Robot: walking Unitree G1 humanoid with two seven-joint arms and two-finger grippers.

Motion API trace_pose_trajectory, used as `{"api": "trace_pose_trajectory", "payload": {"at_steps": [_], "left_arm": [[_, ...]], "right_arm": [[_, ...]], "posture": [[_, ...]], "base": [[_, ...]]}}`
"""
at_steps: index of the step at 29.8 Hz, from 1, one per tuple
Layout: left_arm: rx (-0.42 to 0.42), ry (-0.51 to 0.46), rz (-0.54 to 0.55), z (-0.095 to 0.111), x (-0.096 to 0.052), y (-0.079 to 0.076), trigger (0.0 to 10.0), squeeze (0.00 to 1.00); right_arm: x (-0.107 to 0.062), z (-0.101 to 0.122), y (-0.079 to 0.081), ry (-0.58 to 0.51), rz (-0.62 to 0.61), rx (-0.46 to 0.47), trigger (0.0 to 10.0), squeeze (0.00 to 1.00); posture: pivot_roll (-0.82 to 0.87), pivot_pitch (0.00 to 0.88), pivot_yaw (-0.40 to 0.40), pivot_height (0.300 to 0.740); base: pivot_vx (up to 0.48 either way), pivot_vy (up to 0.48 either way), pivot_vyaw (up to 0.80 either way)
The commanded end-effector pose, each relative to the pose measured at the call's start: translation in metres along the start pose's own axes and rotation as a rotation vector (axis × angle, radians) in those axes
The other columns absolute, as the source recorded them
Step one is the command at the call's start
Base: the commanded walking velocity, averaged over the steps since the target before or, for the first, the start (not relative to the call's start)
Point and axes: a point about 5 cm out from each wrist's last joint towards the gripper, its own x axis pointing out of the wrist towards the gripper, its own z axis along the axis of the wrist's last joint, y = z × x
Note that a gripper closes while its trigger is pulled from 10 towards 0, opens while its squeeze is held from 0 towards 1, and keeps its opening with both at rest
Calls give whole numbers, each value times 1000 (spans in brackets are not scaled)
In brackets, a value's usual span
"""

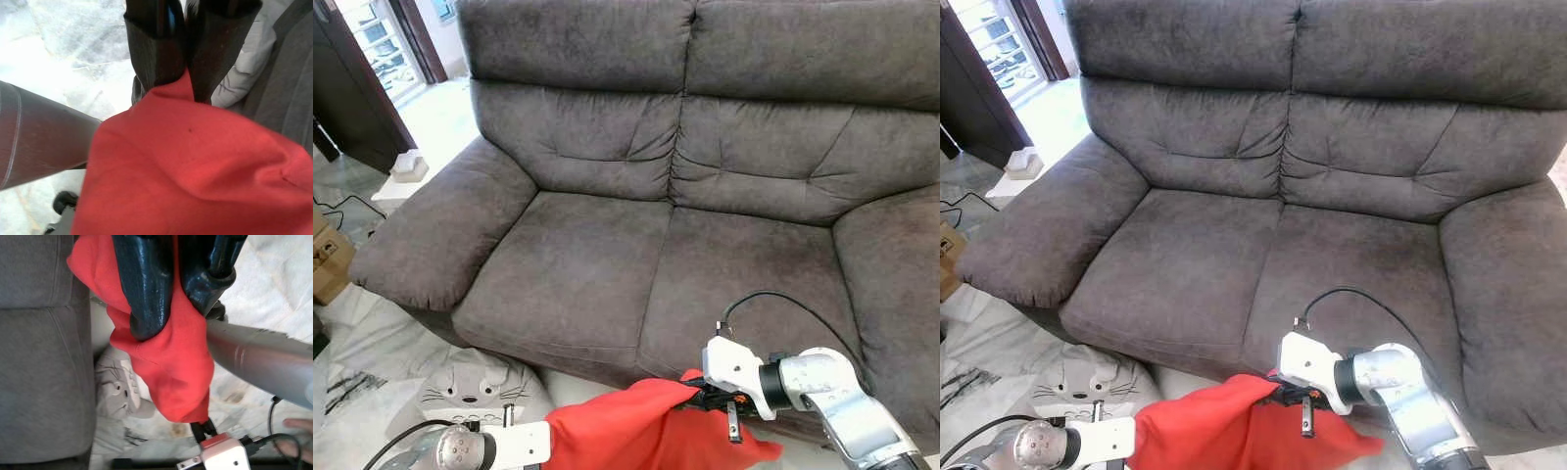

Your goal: Move the pillow to the sofa from floor

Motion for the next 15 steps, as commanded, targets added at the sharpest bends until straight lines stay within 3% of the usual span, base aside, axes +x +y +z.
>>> {"api": "trace_pose_trajectory", "payload": {"at_steps": [1,5,7,8,10,11,12,13,14,15], "left_arm": [[-11,-13,49,1,-1,6,0,0],[-85,-43,189,4,-8,26,0,0],[-128,-77,327,10,-13,45,0,0],[-189,-124,480,17,-20,64,0,0],[-246,-146,596,20,-26,77,0,0],[-346,-183,721,24,-33,91,0,0],[-385,-201,763,26,-35,95,0,0],[-414,-217,791,27,-37,97,4667,0],[-476,-266,821,31,-39,100,10000,0],[-517,-299,847,34,-40,101,10000,0]], "right_arm": [[3,11,-3,-75,-34,-28,10000,0],[2,-1,-12,-57,-179,20,10000,0],[4,-10,-18,-43,-290,63,10000,0],[10,-19,-19,-29,-364,101,10000,0],[15,-25,-17,-19,-408,133,10000,0],[20,-30,-15,-21,-470,160,10000,0],[22,-32,-15,-23,-493,176,10000,0],[23,-32,-14,-30,-511,187,10000,0],[23,-31,-17,-52,-588,185,10000,0],[23,-30,-20,-68,-662,214,10000,0]], "posture": [[22,105,89,740],[22,105,89,740],[21,110,85,740],[18,114,83,740],[19,117,83,740],[20,117,82,740],[20,117,82,740],[24,122,81,740],[24,122,81,740],[23,123,81,740]], "base": [[0,0,0],[0,0,0],[0,0,0],[0,0,0],[0,0,0],[0,0,0],[0,0,0],[0,0,0],[0,0,0],[0,0,0]]}}
